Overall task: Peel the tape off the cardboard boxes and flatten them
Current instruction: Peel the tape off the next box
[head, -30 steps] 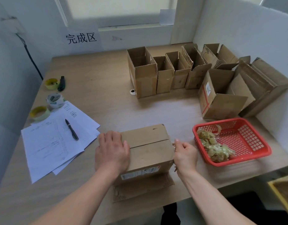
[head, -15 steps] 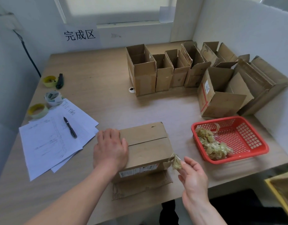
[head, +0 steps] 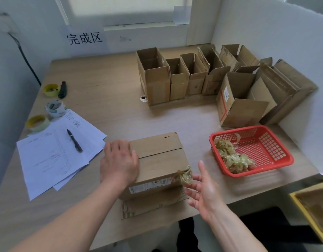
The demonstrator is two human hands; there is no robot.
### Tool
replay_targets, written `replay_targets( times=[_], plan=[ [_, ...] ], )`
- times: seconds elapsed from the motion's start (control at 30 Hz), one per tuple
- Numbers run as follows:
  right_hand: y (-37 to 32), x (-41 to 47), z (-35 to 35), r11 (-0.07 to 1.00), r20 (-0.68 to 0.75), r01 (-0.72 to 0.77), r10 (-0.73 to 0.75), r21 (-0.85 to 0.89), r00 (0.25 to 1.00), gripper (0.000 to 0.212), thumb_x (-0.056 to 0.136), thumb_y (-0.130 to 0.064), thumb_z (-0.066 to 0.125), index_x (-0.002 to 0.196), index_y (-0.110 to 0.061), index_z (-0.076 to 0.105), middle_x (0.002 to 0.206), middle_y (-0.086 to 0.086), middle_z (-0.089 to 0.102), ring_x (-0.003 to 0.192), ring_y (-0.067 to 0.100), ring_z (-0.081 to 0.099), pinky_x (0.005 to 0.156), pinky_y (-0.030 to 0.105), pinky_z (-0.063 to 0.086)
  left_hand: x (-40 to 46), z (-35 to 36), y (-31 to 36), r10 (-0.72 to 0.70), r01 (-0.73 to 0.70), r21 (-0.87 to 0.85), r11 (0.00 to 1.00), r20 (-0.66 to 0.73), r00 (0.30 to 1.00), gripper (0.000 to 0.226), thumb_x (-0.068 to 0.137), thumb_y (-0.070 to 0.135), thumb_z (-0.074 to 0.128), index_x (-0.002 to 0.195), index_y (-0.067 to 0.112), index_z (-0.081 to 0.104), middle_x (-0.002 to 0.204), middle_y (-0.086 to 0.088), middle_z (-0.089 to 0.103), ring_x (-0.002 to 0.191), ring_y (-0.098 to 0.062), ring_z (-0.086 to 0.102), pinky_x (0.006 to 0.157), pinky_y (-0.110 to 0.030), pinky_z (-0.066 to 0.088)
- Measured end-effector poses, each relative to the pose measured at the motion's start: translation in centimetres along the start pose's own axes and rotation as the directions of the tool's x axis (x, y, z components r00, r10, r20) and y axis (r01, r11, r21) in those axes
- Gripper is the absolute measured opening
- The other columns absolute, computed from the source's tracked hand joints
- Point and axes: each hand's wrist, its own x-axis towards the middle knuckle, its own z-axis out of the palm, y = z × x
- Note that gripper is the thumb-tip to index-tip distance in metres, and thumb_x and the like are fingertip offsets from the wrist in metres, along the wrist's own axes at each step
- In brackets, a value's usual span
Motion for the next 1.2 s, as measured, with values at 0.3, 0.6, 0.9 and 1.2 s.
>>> replay_targets(
  times=[0.3, 0.6, 0.9, 1.2],
  plan=[
    [-0.2, 0.6, 1.5, 0.981, -0.071, 0.069, -0.056, 0.184, 0.996, 0.029, 0.086, -0.032, 0.076, 0.096, -0.007, 0.066, 0.076, 0.010, 0.073, 0.054, 0.016, 0.064, 0.043, 0.026, 0.048, 0.0, 0.0, -0.1, 0.008, -0.008, 0.003, 1.000, -0.005, 1.000, 0.015, 0.096, 0.038, 0.035, 0.103, 0.025, 0.041, 0.114, 0.001, 0.048, 0.112, -0.022, 0.037, 0.082, -0.040, 0.043],
    [2.3, 0.3, 0.1, 0.933, -0.019, 0.206, -0.210, 0.294, 0.978, 0.010, 0.093, -0.004, 0.062, 0.101, -0.007, 0.058, 0.094, 0.020, 0.071, 0.074, 0.024, 0.071, 0.056, 0.032, 0.058, -0.1, 0.0, 0.0, 0.007, -0.007, -0.013, 1.000, -0.015, 1.000, 0.013, 0.096, 0.036, 0.036, 0.100, 0.025, 0.040, 0.112, 0.002, 0.048, 0.110, -0.021, 0.037, 0.081, -0.038, 0.041],
    [2.1, 0.1, -0.5, 0.944, 0.116, 0.127, -0.170, 0.305, 0.979, 0.039, 0.083, -0.037, 0.072, 0.107, -0.007, 0.068, 0.102, 0.016, 0.075, 0.088, 0.027, 0.074, 0.065, 0.035, 0.059, -0.1, -0.1, 0.1, 0.016, -0.016, -0.020, 1.000, -0.018, 1.000, 0.013, 0.096, 0.036, 0.037, 0.101, 0.024, 0.041, 0.111, 0.001, 0.049, 0.109, -0.021, 0.037, 0.083, -0.040, 0.044],
    [2.6, 2.2, -2.0, 0.965, -0.111, 0.230, -0.244, -0.130, 0.963, 0.034, 0.089, 0.007, 0.064, 0.112, -0.016, 0.070, 0.099, 0.002, 0.075, 0.090, 0.018, 0.071, 0.072, 0.030, 0.053, -0.2, -0.2, 0.1, 0.017, -0.018, -0.026, 0.999, -0.018, 1.000, 0.012, 0.096, 0.037, 0.036, 0.100, 0.026, 0.039, 0.111, 0.002, 0.048, 0.108, -0.020, 0.037, 0.080, -0.038, 0.043]
  ],
)
